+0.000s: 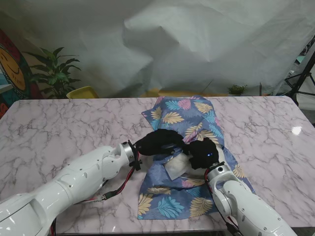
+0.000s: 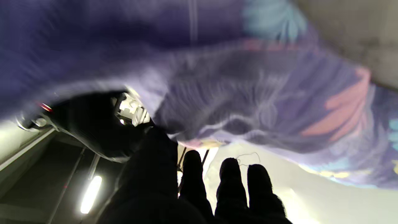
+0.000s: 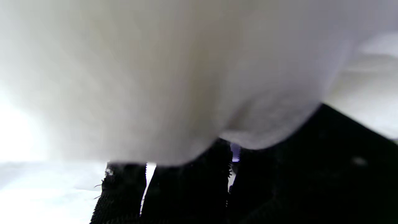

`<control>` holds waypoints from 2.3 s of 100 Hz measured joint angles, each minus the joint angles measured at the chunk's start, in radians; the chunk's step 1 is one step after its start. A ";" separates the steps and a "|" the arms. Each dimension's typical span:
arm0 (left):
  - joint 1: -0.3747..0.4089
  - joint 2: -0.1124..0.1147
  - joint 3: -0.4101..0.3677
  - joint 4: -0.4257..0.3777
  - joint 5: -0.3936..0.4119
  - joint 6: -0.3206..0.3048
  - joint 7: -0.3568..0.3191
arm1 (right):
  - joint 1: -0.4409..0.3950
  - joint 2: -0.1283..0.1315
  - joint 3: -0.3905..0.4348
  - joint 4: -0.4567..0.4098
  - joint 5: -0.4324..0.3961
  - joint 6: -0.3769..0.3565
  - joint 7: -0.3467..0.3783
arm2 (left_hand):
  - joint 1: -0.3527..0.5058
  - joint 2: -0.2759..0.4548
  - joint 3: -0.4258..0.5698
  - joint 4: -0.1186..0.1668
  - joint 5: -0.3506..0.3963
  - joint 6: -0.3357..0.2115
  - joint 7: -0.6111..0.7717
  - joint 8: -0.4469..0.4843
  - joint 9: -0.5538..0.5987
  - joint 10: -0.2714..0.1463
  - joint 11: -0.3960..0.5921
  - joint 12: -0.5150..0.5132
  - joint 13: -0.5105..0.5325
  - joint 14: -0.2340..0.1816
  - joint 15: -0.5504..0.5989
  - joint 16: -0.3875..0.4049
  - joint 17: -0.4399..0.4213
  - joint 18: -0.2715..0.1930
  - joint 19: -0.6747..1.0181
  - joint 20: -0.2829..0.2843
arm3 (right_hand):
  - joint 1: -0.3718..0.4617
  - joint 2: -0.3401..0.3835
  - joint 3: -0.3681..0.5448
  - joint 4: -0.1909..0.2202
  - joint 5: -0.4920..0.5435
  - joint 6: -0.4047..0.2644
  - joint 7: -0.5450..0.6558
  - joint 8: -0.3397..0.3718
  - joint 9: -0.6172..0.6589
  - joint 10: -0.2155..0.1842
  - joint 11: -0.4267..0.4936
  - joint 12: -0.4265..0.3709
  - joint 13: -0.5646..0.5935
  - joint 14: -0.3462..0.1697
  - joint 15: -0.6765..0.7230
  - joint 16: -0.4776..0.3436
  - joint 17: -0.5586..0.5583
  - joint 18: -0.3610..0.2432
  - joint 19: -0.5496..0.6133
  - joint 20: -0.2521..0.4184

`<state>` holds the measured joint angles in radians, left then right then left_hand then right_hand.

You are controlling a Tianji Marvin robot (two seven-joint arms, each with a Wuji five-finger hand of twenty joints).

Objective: Put a pillowcase on a pillow

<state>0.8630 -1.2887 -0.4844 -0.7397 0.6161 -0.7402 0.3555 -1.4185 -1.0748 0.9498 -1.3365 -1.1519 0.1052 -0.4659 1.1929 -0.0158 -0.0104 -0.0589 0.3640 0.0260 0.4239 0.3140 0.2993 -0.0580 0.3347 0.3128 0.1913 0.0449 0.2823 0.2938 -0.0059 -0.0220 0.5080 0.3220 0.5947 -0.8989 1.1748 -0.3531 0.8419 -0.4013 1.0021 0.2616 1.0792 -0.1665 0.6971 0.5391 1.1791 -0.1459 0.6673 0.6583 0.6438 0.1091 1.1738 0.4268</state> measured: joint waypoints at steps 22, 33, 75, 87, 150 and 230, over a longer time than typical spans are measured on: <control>0.020 0.010 -0.003 0.015 -0.175 -0.031 -0.199 | -0.038 0.000 0.061 -0.044 -0.023 0.030 0.039 | -0.078 0.015 -0.001 0.000 0.001 -0.010 -0.029 -0.001 0.000 0.014 -0.010 -0.009 -0.002 0.035 -0.020 -0.012 -0.017 0.013 -0.001 -0.002 | -0.088 0.001 0.002 -0.007 -0.039 -0.049 0.051 -0.128 -0.002 -0.011 -0.045 -0.043 0.000 -0.005 -0.090 -0.023 -0.022 0.000 -0.007 -0.014; 0.023 0.009 -0.008 0.029 -0.180 -0.045 -0.196 | -0.037 0.002 0.061 -0.047 -0.032 0.032 0.040 | -0.091 0.016 -0.002 0.000 0.001 -0.016 -0.052 -0.001 0.000 0.041 -0.022 -0.009 0.024 0.067 -0.032 -0.012 -0.016 0.034 -0.001 -0.002 | -0.097 0.001 0.002 -0.007 -0.040 -0.049 0.051 -0.139 -0.002 -0.012 -0.045 -0.044 0.000 -0.006 -0.090 -0.023 -0.022 0.000 -0.007 -0.014; 0.025 0.006 0.010 0.038 -0.283 -0.029 -0.301 | -0.127 -0.020 0.151 -0.150 0.095 0.055 -0.026 | -0.265 0.029 0.015 0.010 -0.105 -0.020 -0.172 -0.005 -0.040 0.101 -0.074 -0.011 0.058 0.134 -0.075 0.005 0.024 0.096 -0.028 0.016 | -0.405 0.408 -0.099 0.114 -0.191 0.091 -0.134 -0.043 -0.239 0.055 -0.030 -0.135 -0.193 0.043 -0.256 -0.187 -0.154 0.029 -0.064 -0.024; 0.014 0.007 0.019 0.039 -0.329 -0.005 -0.357 | -0.221 -0.041 0.188 -0.254 0.122 0.052 -0.067 | -0.265 0.040 0.015 0.010 -0.105 -0.021 -0.177 -0.005 -0.036 0.095 -0.074 0.000 0.081 0.126 -0.082 0.006 0.041 0.096 -0.026 0.037 | -0.495 0.580 -0.243 0.165 -0.309 0.201 -0.265 0.001 -0.378 0.109 -0.062 -0.178 -0.364 0.097 -0.324 -0.277 -0.279 0.037 -0.127 -0.073; 0.004 -0.002 0.016 0.035 -0.353 0.075 -0.384 | -0.358 -0.022 0.242 -0.338 0.309 -0.085 0.335 | -0.251 0.053 0.014 0.010 -0.105 -0.021 -0.216 -0.005 -0.036 0.109 -0.074 0.007 0.120 0.082 -0.078 0.043 0.059 0.085 0.059 0.061 | -0.290 1.078 -1.146 0.270 -0.045 0.249 -0.271 0.017 -0.103 0.152 -0.123 -0.189 -0.188 0.156 -0.294 -0.257 -0.181 -0.035 -0.057 -0.122; 0.018 0.004 -0.011 0.008 -0.357 0.147 -0.378 | -0.132 -0.028 0.116 -0.119 0.693 -0.233 0.484 | -0.249 0.070 0.013 0.010 -0.106 0.008 -0.244 -0.004 -0.036 0.126 -0.088 0.008 0.120 0.090 -0.070 0.045 0.067 0.108 0.084 0.061 | -0.336 1.241 -1.192 0.285 0.057 0.315 -0.308 -0.022 0.017 0.214 -0.186 -0.263 -0.142 0.185 -0.355 -0.420 -0.127 0.011 -0.133 -0.161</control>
<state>0.8807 -1.2849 -0.4953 -0.7315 0.2588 -0.5932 -0.0228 -1.5501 -1.1025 1.0655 -1.4555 -0.4586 -0.1281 0.0182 0.9443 0.0544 0.0022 -0.0490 0.2583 0.0337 0.1796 0.3102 0.2633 0.0680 0.2469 0.3208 0.3115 0.1351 0.2121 0.3383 0.0610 0.0861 0.5915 0.3829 0.2592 0.3425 -0.0172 -0.0681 0.8994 -0.0859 0.6943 0.2393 1.0964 0.0475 0.5106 0.2761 1.0375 0.0395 0.3119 0.2382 0.5167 0.1200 1.0412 0.2660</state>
